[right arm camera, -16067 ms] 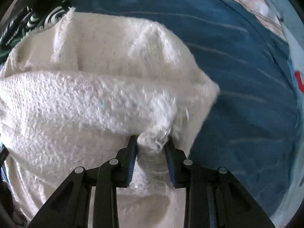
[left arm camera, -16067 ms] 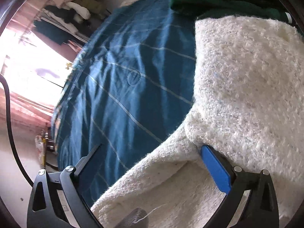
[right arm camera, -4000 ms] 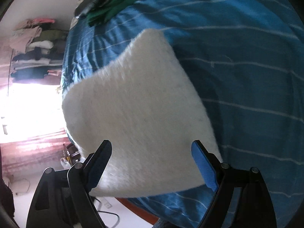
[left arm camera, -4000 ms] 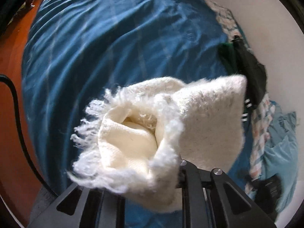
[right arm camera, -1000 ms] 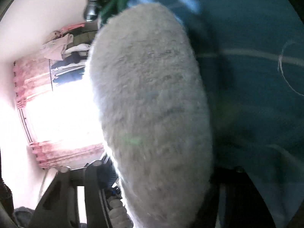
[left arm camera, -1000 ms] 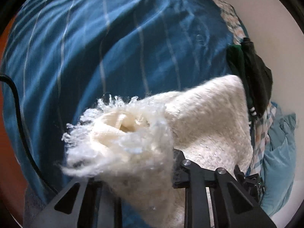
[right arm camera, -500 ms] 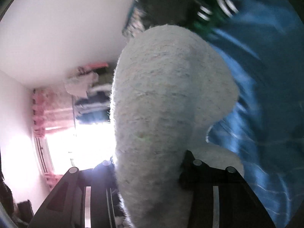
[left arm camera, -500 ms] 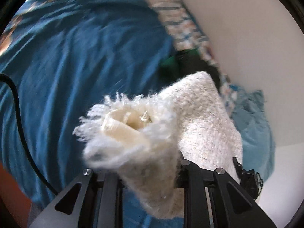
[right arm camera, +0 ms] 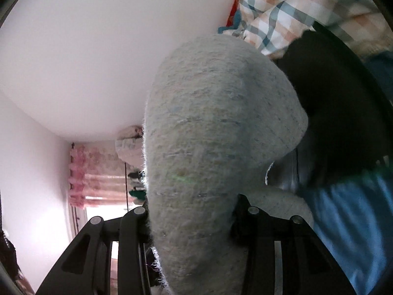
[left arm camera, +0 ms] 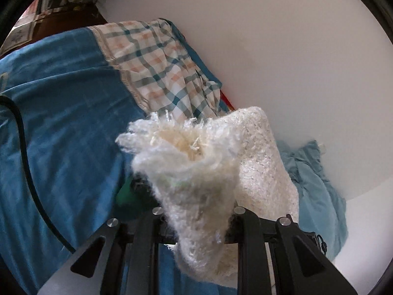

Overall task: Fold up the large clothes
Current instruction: 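Lower the folded jacket onto the green garment and open both tools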

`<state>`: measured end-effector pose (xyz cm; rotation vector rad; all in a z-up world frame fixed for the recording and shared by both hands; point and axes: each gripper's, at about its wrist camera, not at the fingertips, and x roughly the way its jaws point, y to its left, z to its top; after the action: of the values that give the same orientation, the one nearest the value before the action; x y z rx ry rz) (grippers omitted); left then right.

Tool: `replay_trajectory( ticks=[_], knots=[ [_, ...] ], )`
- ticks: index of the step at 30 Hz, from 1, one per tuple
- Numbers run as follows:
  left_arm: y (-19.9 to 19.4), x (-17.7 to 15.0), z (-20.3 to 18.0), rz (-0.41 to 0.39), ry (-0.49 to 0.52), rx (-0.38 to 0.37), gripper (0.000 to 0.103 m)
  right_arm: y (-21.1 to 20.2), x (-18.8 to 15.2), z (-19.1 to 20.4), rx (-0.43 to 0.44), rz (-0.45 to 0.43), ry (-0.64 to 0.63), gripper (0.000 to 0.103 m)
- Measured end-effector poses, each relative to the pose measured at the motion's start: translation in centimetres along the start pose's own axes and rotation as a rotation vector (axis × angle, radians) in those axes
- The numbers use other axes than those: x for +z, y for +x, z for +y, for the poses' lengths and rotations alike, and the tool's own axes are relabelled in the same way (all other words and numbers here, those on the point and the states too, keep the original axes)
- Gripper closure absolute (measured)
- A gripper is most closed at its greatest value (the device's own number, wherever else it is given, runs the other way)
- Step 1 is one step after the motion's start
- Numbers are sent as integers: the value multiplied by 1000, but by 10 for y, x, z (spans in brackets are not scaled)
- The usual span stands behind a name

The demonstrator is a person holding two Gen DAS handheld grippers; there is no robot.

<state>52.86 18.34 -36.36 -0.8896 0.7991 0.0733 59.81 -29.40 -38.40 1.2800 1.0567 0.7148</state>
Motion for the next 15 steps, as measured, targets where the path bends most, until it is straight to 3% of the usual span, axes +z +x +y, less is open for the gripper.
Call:
replay_trajectory(
  ticks=[3, 7, 13, 15],
  knots=[
    [66, 7, 17, 20, -4, 7, 86, 23, 59, -38, -8, 11, 9, 60],
    [138, -1, 52, 64, -8, 53, 85, 43, 107, -99, -27, 27, 41, 61],
    [156, -15, 62, 80, 29, 49, 80, 46, 124, -109, -67, 73, -25, 60],
    [149, -14, 56, 98, 45, 71, 79, 44, 127, -101, -148, 80, -70, 44]
  ],
)
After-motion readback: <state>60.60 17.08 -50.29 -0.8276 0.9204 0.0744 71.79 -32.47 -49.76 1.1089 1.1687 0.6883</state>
